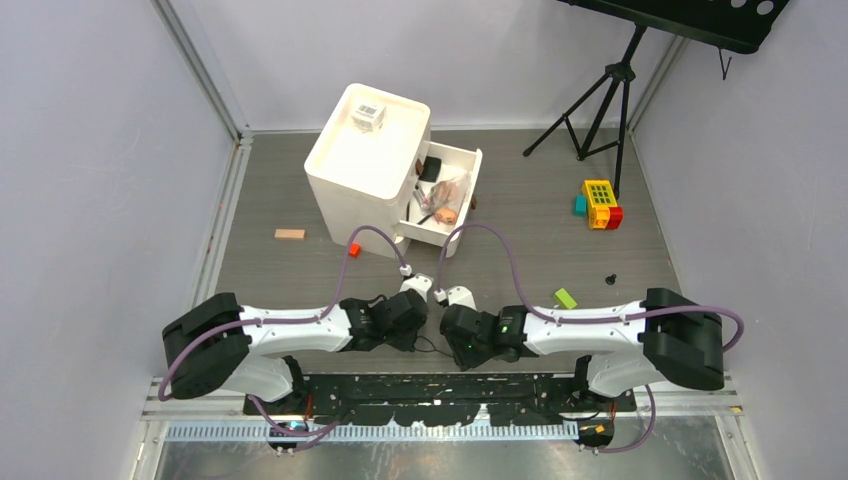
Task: Organize the makeup
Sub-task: Pick up the makeup tool from the corner of the board.
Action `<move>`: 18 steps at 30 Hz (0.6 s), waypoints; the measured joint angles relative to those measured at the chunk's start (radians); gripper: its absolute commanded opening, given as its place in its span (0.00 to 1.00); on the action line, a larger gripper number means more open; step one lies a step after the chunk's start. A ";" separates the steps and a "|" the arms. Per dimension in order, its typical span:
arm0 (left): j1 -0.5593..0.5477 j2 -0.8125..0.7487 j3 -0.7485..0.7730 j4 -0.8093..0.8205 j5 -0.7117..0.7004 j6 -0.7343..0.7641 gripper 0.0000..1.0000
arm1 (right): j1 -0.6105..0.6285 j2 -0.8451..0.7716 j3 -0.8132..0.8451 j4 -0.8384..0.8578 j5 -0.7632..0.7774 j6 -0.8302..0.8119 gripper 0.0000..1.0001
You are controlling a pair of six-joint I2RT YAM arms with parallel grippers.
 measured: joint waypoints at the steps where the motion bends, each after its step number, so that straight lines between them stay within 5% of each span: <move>1: 0.000 0.000 0.000 0.000 0.000 0.000 0.00 | 0.000 0.001 0.002 -0.008 0.000 0.002 0.36; 10: 0.000 0.001 -0.001 0.004 0.000 0.000 0.00 | 0.001 0.040 0.033 -0.018 -0.028 0.001 0.33; 18: 0.001 0.001 -0.003 0.008 0.000 -0.017 0.00 | 0.005 0.082 0.065 -0.011 -0.028 0.006 0.20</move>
